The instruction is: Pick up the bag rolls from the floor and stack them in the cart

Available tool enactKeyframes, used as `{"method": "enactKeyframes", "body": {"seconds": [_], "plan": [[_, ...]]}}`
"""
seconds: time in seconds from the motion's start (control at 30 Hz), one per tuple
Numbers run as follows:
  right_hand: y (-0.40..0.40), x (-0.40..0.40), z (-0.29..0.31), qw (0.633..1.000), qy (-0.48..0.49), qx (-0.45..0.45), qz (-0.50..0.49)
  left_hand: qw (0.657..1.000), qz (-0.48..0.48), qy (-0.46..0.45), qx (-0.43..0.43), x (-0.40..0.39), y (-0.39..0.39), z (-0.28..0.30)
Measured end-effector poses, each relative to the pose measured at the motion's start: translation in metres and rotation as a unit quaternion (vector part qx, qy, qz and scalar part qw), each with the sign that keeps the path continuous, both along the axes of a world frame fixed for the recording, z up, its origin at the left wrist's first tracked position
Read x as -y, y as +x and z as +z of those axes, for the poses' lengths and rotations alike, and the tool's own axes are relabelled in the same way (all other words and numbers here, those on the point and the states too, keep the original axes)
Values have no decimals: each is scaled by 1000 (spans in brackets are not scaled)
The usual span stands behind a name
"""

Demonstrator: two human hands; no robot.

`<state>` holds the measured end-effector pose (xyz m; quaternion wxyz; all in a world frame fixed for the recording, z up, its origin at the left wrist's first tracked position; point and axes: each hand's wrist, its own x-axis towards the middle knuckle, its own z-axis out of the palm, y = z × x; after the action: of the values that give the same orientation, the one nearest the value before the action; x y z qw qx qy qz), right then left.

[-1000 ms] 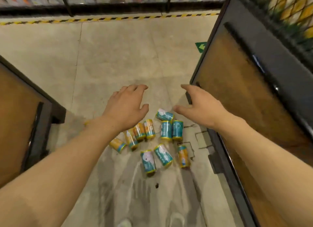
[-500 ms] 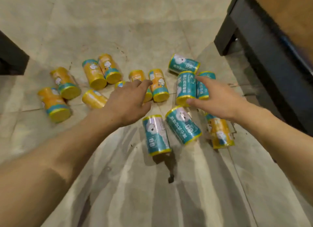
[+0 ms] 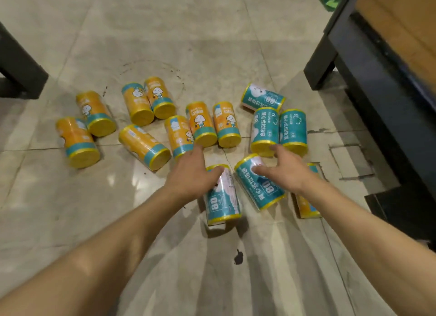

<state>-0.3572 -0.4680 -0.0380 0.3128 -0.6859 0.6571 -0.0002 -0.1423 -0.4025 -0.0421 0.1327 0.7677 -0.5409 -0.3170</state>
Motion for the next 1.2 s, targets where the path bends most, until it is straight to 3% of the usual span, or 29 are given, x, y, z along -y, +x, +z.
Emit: {"method": "enactKeyframes", "body": {"seconds": [0.23,0.5,0.57,0.7,0.83,0.93,1.03,1.2], "plan": [[8,-6,-45,992,92,16,-82,963,194,129,-138,-6,-39,-47],[17,-8,-66,975,126,101,-151,919,278,147,-236,-3,-38,-67],[16,-12,-64,959,131,161,-195,903,296,128,-283,-4,-31,-66],[13,-27,-33,891,165,310,-287,846,346,74,-398,-7,-15,-35],[12,-43,53,819,184,424,-340,825,325,34,-461,-24,0,56],[11,-55,154,790,198,473,-336,827,278,23,-488,-34,6,158],[6,-62,270,787,199,499,-305,832,273,3,-483,-34,8,278],[-6,-68,479,816,170,487,-262,838,237,-19,-491,-39,12,499]]}}
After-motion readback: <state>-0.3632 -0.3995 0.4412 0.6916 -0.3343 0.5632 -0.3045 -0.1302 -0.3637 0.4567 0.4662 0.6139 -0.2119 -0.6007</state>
